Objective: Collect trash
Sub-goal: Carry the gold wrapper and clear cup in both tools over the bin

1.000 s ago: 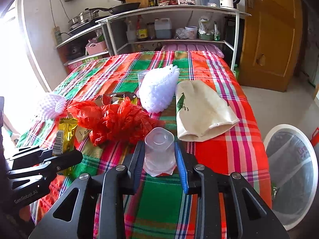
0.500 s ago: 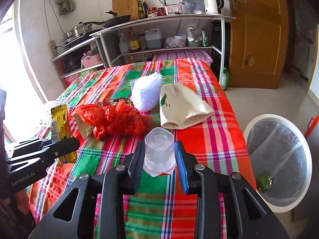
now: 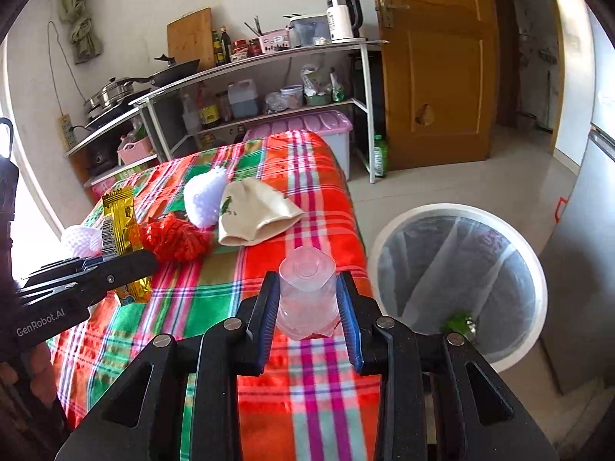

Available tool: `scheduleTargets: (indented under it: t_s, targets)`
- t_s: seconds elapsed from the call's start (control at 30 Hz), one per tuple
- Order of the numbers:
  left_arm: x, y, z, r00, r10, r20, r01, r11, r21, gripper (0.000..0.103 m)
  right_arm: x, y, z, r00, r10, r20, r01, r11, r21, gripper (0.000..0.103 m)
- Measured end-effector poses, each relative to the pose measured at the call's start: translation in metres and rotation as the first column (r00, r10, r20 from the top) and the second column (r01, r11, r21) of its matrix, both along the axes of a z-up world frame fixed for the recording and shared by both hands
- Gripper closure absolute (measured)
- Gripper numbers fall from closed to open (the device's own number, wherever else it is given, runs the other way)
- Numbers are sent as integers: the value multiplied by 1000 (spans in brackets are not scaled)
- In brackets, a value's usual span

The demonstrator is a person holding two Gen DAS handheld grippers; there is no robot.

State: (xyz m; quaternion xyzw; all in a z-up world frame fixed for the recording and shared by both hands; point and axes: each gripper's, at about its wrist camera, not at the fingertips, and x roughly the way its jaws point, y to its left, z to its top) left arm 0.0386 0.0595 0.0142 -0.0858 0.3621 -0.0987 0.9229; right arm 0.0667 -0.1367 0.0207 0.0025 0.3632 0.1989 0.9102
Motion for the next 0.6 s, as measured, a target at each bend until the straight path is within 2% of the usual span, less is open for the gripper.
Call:
scheduleTargets:
  t_s: [0.27,0.6]
  targets:
    - [38,-67,0,989,-146,-7,146,989,10,86,3,-59,3,990,-137,4,138,990,-4,71]
    - [76,-137,-9,970,-237,-47,240,969,61,86,15,-116,-2,960,-281,0,281,959,-45,71]
